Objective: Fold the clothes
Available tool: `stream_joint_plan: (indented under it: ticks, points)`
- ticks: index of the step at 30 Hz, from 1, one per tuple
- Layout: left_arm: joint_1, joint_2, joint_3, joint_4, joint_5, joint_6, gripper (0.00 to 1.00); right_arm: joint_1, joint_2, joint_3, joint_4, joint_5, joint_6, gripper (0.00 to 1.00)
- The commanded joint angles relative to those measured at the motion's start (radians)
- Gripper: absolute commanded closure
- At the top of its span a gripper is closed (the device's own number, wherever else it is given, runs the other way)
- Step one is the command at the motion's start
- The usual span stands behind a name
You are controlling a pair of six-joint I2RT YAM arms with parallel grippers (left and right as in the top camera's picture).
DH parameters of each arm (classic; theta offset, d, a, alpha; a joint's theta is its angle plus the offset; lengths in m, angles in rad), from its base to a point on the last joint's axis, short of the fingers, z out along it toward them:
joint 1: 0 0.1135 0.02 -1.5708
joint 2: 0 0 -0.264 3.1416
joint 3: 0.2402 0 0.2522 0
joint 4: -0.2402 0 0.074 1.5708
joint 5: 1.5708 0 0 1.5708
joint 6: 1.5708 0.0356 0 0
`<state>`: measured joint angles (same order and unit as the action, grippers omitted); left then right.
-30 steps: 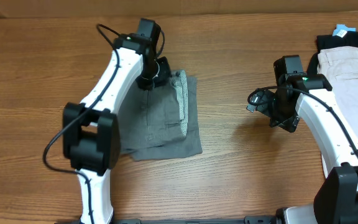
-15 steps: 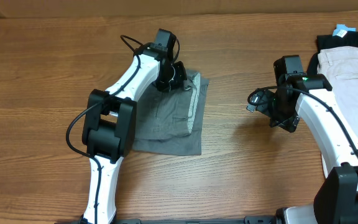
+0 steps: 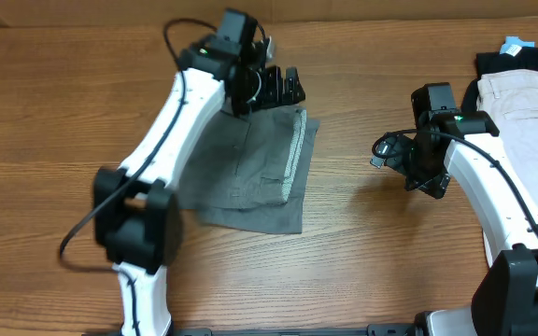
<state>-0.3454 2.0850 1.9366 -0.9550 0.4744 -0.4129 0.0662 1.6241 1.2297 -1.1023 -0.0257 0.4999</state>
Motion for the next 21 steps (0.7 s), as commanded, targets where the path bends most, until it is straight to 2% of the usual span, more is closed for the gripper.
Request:
stream_joint_plan:
  ticks: [1, 4, 6, 14, 16, 21]
  points:
    - [0.0, -0.058, 0.019, -0.142, -0.079, 0.074, 0.03, -0.004, -0.012, 0.029, 0.0, 0.006, -0.003, 0.0]
    - [-0.01, -0.045, 0.007, -0.285, -0.156, 0.077, 0.11, -0.004, -0.012, 0.029, 0.001, 0.006, -0.003, 0.0]
    - [-0.022, -0.031, -0.013, -0.335, -0.18, 0.077, 0.21, -0.004, -0.012, 0.029, 0.0, 0.006, -0.003, 0.0]
    - [-0.092, 0.078, -0.101, -0.325, -0.13, 0.06, 0.83, -0.004, -0.012, 0.029, 0.001, 0.006, -0.003, 0.0]
    - [-0.119, 0.124, -0.103, -0.332, -0.095, 0.061, 0.9, -0.004, -0.012, 0.029, 0.0, 0.006, -0.003, 0.0]
    - [-0.172, 0.214, -0.103, -0.362, -0.088, 0.062, 0.95, -0.004, -0.012, 0.029, 0.0, 0.006, -0.003, 0.0]
